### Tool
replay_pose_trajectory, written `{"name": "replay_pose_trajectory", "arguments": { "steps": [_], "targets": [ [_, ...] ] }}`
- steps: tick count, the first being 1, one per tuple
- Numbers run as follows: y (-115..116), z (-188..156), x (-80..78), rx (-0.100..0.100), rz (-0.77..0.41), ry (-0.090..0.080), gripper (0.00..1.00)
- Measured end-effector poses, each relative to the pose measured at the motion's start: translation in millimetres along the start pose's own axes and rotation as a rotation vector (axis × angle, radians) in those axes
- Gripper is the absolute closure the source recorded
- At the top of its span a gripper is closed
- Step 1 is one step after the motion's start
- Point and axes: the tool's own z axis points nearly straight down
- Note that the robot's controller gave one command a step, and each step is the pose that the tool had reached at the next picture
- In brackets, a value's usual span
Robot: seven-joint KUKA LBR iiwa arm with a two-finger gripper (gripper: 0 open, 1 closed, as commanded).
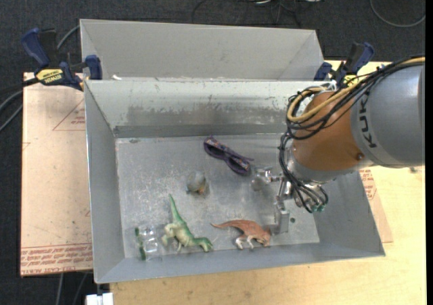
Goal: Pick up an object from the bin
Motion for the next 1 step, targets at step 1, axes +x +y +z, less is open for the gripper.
{"name": "replay_pose_trajectory", "arguments": {
  "steps": [1],
  "targets": [
    [2.8, 1.5, 1.7, -0.001, -0.001, 0.001, 0.0]
  ]
}}
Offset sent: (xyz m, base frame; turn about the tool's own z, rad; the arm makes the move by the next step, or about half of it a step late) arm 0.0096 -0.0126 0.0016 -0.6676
